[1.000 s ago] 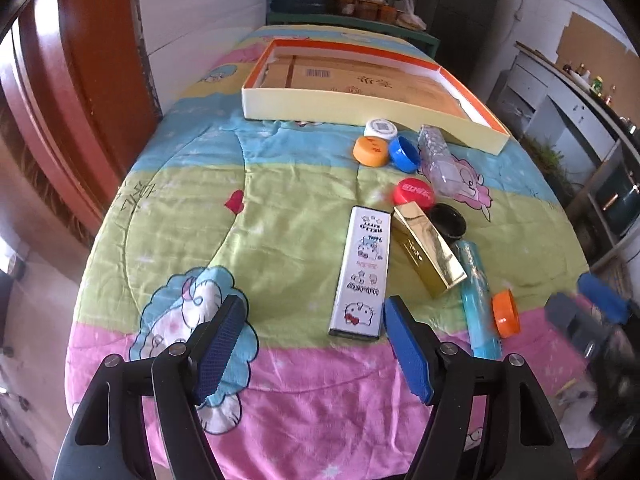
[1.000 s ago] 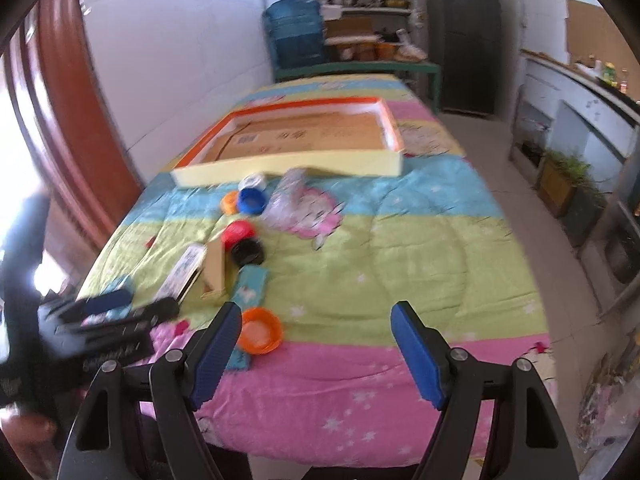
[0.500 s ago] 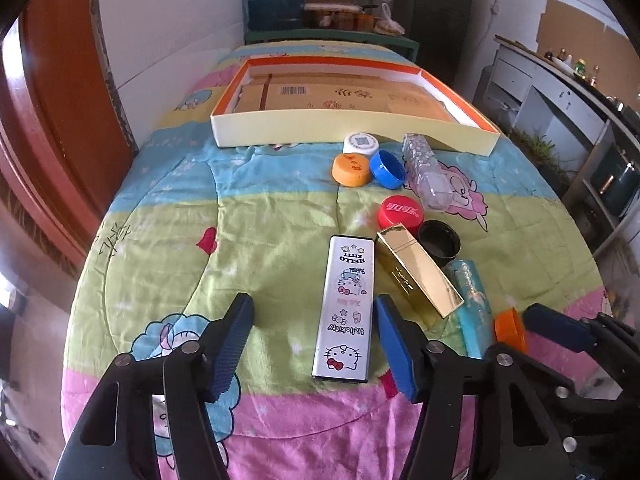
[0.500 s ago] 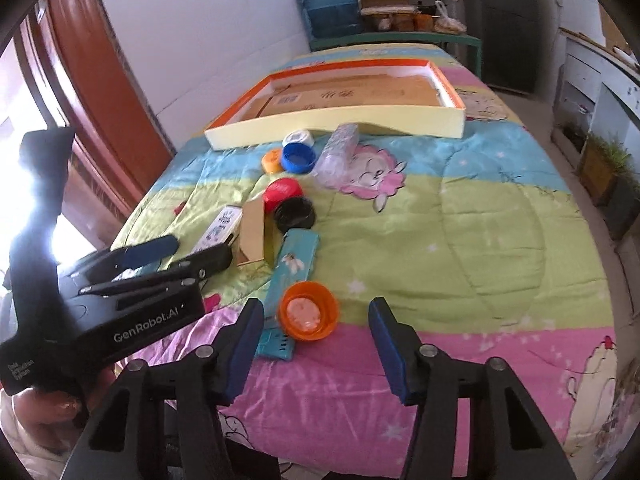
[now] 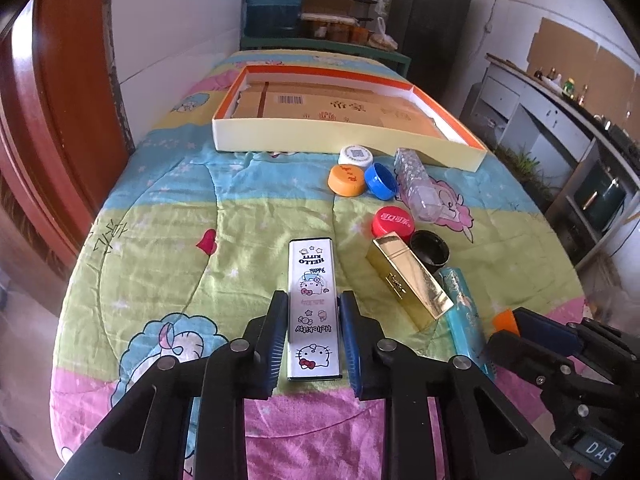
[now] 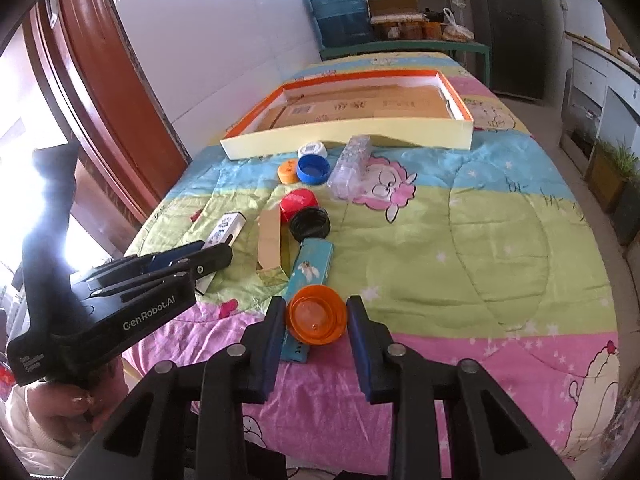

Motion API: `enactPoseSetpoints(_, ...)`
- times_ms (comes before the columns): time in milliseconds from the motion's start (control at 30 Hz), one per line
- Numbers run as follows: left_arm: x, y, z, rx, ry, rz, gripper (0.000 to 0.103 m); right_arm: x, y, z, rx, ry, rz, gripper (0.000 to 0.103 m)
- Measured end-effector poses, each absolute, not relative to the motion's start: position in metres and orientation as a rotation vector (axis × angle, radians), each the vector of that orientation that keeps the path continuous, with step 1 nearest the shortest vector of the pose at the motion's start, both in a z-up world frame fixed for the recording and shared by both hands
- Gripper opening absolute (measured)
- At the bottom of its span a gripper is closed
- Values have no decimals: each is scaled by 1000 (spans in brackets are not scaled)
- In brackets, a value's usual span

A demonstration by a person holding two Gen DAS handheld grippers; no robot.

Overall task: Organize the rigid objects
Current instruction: 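Grasp the white Hello Kitty box with the left tool while the right tool grasps the orange cap, then carry the white box with the left tool while the right tool carries the orange cap into the tray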

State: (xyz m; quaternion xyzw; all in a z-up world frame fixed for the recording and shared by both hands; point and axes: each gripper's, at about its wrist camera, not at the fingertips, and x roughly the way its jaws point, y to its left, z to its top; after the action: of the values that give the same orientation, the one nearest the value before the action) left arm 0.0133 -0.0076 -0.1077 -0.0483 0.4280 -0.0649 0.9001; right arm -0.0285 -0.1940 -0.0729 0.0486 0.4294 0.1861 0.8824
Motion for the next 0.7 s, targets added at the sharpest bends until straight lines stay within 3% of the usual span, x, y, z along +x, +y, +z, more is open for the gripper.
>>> enactPoseSetpoints(700,34,1,-35,-81,729,-100,26,0,-198,-14,37,729,373,31)
